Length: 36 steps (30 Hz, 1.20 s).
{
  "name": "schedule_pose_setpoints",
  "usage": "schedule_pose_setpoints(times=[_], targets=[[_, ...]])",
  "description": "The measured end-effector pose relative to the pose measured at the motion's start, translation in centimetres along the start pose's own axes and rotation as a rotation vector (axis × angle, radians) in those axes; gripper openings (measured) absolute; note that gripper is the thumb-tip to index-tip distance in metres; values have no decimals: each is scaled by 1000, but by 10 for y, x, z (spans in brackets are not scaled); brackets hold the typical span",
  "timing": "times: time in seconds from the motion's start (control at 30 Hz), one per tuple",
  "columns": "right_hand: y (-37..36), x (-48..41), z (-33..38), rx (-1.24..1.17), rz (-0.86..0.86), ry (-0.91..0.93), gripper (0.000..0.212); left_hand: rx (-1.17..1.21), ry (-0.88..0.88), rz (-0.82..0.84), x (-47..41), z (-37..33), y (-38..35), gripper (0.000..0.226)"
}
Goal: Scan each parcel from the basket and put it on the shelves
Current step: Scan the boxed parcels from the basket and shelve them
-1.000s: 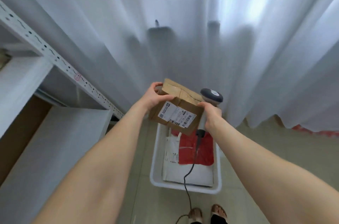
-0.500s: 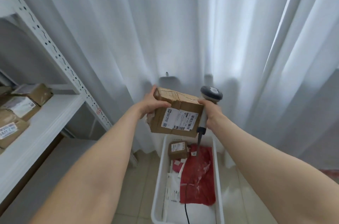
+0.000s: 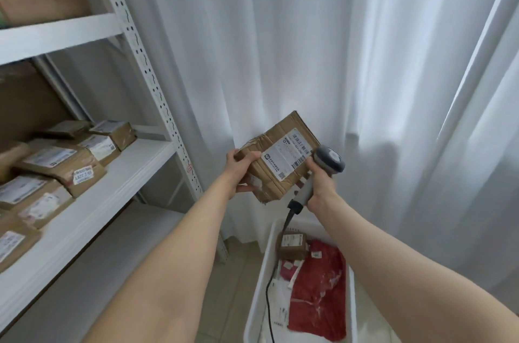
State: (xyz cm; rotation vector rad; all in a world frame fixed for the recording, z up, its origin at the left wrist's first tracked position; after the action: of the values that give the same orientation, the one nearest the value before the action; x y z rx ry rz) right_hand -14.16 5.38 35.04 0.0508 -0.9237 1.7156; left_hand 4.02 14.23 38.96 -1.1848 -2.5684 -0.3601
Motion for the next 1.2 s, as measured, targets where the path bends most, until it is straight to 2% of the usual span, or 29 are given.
schedule_pose_setpoints(times=[0.27, 0.37, 0.57, 0.73, 0.9, 1.07, 1.2], targets=[[-42, 41, -12, 145, 118, 56, 36, -57, 50, -108, 59, 15, 60, 65], [-48, 64, -18, 231, 165, 73, 24, -35, 103, -149, 97, 30, 76, 58], [-47, 120, -40, 301, 257, 78, 29, 71, 112, -113, 176, 55, 98, 70], [-56, 165, -71, 384, 394, 13, 26, 49, 161, -212, 228, 76, 131, 95], [-74, 202, -100, 454, 512, -3, 29, 141, 162, -374, 269, 95, 165, 78], [-92, 217, -119, 567, 558, 54, 25, 173, 139, -503, 288, 108, 194, 78], [-108, 227, -129, 648, 559, 107, 11, 204, 114, -581, 295, 122, 224, 73]])
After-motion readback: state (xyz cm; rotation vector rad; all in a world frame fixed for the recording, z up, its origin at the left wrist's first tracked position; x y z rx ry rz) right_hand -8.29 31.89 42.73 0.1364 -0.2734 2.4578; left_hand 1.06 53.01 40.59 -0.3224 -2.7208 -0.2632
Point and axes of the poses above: each hand's wrist, its own x-axis away from the middle knuckle, its own y-axis out of the back of the hand, z = x × y, the point moved 7 cm from there along -x, towards the middle knuckle
